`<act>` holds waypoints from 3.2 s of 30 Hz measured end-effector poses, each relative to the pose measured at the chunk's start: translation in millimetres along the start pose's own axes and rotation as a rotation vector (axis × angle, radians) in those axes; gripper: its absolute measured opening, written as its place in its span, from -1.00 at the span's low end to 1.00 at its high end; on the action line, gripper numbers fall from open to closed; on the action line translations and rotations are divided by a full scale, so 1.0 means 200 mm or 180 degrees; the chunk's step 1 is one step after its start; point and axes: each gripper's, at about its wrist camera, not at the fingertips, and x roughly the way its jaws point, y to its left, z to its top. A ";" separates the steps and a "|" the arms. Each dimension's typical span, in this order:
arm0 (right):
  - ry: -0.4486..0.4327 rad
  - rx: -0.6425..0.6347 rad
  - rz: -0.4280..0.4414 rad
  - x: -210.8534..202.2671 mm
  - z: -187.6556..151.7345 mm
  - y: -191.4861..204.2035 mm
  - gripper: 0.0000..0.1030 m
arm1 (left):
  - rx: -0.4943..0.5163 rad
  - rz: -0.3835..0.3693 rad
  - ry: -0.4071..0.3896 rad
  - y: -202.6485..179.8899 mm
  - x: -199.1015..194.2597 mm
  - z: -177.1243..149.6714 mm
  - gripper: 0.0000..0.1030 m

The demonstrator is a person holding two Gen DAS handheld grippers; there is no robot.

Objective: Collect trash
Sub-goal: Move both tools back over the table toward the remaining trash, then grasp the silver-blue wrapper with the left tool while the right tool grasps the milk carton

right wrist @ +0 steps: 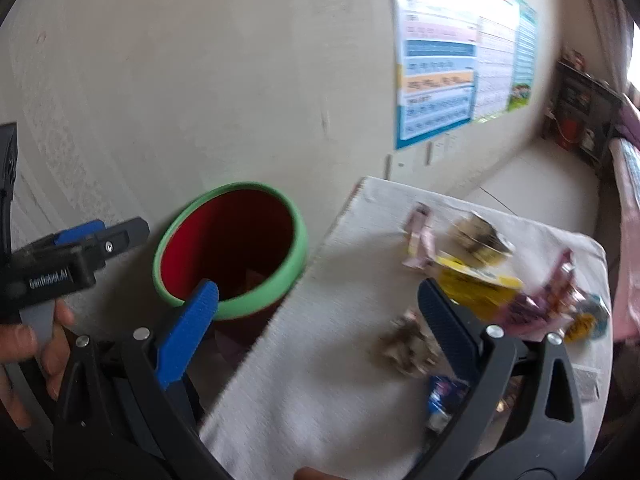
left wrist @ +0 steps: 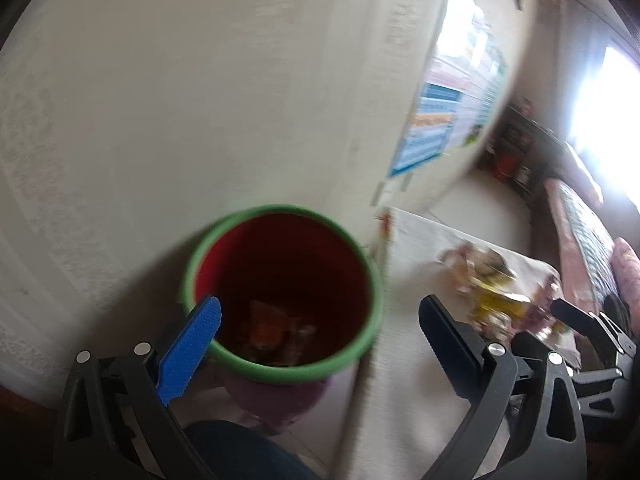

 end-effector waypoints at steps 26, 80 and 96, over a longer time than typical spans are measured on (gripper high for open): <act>0.0375 0.0913 -0.0909 -0.34 -0.51 -0.91 0.91 | 0.0662 -0.0973 0.0785 -0.84 0.18 -0.38 0.84; 0.0988 -0.1926 -0.1211 0.18 -0.71 -0.99 0.91 | 0.0980 -0.1144 0.1655 -1.13 0.50 -0.67 -0.66; 0.1263 -0.1370 -0.0852 0.26 -0.52 -1.21 0.62 | 0.0887 -0.1161 0.1599 -1.09 0.48 -0.63 -0.66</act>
